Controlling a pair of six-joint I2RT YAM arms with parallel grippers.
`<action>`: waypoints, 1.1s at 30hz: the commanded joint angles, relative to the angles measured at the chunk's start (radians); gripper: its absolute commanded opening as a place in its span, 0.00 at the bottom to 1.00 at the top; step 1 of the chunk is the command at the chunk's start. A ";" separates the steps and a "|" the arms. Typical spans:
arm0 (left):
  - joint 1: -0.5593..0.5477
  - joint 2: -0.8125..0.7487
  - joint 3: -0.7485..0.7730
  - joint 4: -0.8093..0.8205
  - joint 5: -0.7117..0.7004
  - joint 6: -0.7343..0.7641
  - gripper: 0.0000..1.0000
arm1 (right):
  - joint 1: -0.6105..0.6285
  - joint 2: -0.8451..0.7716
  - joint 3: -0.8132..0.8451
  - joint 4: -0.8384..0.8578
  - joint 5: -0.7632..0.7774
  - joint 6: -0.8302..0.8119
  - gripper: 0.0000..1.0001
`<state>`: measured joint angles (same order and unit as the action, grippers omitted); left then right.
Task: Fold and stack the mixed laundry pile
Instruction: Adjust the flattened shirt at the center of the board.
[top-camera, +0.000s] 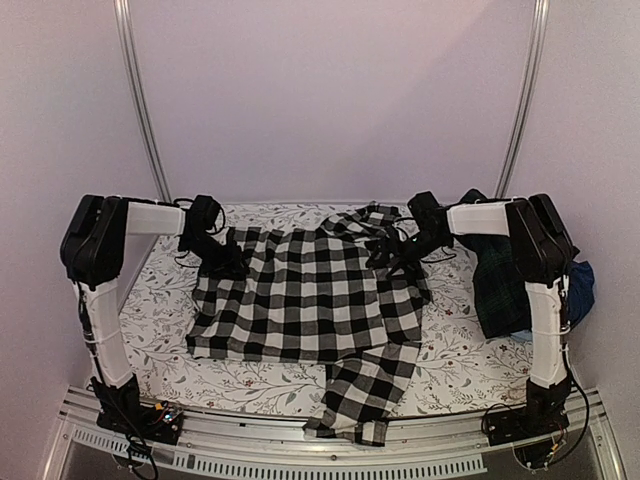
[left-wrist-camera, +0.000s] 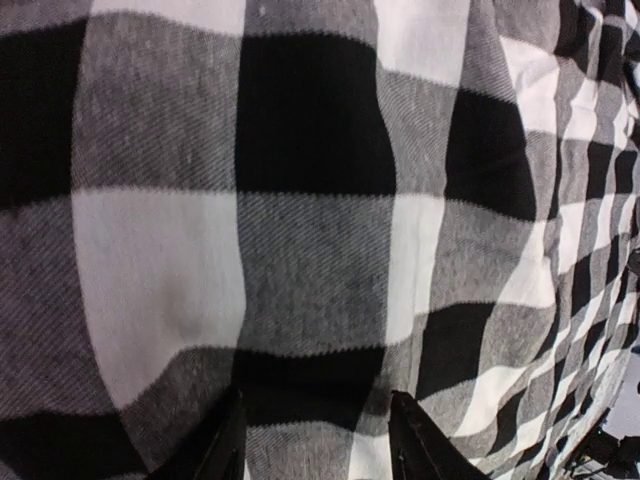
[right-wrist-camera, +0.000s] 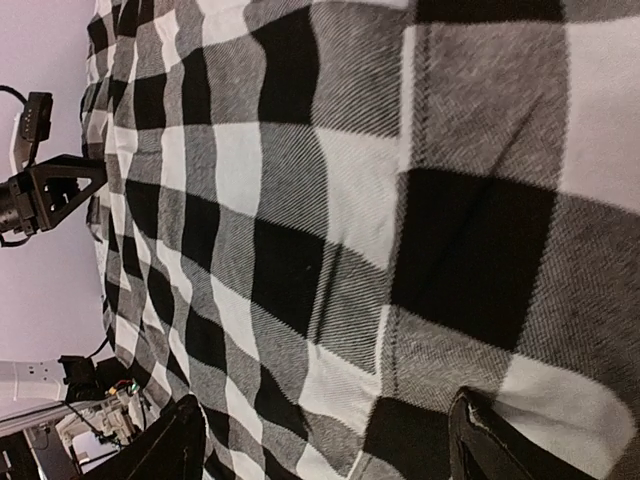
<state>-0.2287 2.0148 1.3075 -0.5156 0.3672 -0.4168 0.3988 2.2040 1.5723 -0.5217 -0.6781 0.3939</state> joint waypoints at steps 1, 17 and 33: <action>0.036 0.141 0.133 -0.004 -0.032 0.007 0.47 | -0.063 0.104 0.090 -0.017 0.095 -0.019 0.82; 0.068 -0.089 0.107 0.023 0.075 0.069 0.71 | -0.119 -0.097 0.160 -0.072 0.011 -0.059 0.79; -0.016 -0.234 -0.324 -0.008 0.024 -0.028 0.41 | 0.047 -0.187 -0.250 -0.008 0.045 -0.024 0.48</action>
<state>-0.2726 1.7477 1.0065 -0.4793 0.4740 -0.3943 0.4622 1.9511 1.3209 -0.5369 -0.6834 0.3595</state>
